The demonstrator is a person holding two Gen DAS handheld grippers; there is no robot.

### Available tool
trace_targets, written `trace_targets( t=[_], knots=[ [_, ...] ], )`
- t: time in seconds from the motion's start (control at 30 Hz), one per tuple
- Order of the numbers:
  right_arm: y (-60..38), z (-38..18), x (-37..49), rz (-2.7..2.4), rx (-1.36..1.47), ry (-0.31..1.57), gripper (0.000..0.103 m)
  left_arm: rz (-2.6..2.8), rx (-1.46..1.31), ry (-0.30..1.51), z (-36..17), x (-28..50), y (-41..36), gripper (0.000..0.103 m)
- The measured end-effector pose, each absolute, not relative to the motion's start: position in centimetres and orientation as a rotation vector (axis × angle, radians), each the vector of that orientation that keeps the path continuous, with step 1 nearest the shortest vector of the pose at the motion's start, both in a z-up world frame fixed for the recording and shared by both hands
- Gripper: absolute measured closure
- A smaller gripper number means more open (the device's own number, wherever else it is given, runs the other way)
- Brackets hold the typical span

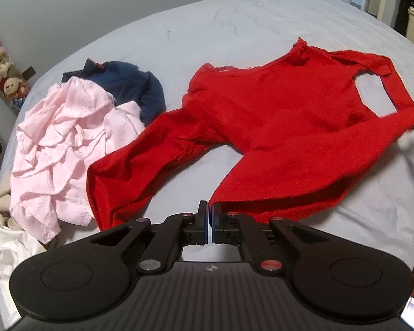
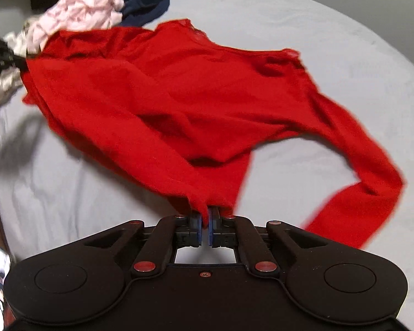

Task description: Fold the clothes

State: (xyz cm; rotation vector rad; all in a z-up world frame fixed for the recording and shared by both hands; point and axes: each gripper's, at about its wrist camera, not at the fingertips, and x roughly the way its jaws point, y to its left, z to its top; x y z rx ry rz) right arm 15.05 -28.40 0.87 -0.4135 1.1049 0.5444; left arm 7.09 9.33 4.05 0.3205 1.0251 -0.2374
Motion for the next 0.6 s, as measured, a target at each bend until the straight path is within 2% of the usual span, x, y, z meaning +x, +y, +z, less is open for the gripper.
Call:
trace_targets(
  t=[0.2,0.3,0.6],
  knots=[
    [-30.5,6.2,13.8,0.5,-0.56,1.155,0.101,-0.314,0.397,1.048,5.2,4.9,7.5,0.102],
    [-30.4,6.5,12.7,0.516,-0.645,1.229,0.101,-0.374,0.462,1.081,5.5,3.1,6.1,0.102],
    [-30.0,0.8,9.5,0.506,-0.77,1.342,0.1,-0.497,0.623,1.236,1.7,-1.1,3.4,0.102]
  ],
)
